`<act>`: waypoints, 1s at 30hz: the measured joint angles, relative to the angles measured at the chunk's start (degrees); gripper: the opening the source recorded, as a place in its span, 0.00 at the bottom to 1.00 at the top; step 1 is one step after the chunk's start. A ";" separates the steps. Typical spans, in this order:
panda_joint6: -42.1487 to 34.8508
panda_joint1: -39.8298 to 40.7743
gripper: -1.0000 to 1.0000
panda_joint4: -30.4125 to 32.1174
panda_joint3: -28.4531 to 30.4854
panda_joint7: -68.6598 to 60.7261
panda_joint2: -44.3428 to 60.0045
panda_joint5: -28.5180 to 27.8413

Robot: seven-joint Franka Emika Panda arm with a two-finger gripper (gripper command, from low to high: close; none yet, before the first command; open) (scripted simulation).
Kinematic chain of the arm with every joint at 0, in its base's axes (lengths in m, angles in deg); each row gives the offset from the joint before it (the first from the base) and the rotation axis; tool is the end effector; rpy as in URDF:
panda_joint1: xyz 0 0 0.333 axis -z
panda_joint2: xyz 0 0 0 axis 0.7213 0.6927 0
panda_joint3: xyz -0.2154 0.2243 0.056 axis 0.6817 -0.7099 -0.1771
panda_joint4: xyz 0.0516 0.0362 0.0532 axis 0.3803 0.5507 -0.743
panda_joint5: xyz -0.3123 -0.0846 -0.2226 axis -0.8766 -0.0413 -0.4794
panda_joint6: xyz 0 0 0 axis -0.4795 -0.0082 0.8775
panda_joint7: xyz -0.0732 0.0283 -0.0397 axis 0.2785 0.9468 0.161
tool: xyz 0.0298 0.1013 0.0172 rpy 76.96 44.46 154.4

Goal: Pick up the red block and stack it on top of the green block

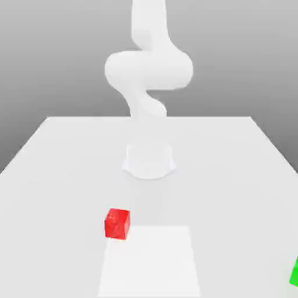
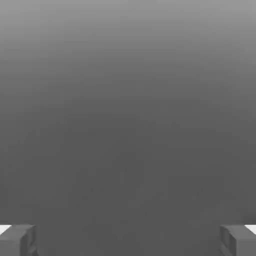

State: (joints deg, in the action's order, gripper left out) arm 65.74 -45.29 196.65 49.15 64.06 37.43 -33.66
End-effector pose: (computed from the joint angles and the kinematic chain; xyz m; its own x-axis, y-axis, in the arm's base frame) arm 0.3727 -0.0069 0.6610 0.5085 -0.7239 0.4663 -0.5514 -0.6897 -0.4695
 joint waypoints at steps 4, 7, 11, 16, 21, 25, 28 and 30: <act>5.44 1.49 0.50 7.16 0.76 0.44 6.78 -1.24; 9.43 2.90 0.50 12.49 1.31 0.55 11.78 -1.82; 14.94 4.67 0.50 19.89 2.45 0.52 18.69 -2.37; 23.34 6.14 0.50 29.70 5.08 -0.28 29.58 -2.25; 35.86 7.11 0.50 31.61 4.63 -3.82 45.48 2.31; 41.17 9.45 0.00 30.88 1.82 -5.40 51.70 4.38; 41.16 9.49 0.00 30.88 1.81 -5.30 51.70 4.29; 41.97 9.96 0.00 30.76 1.29 -5.40 52.64 4.40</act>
State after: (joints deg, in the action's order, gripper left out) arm 107.71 -35.32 227.41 50.44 58.66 90.07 -29.26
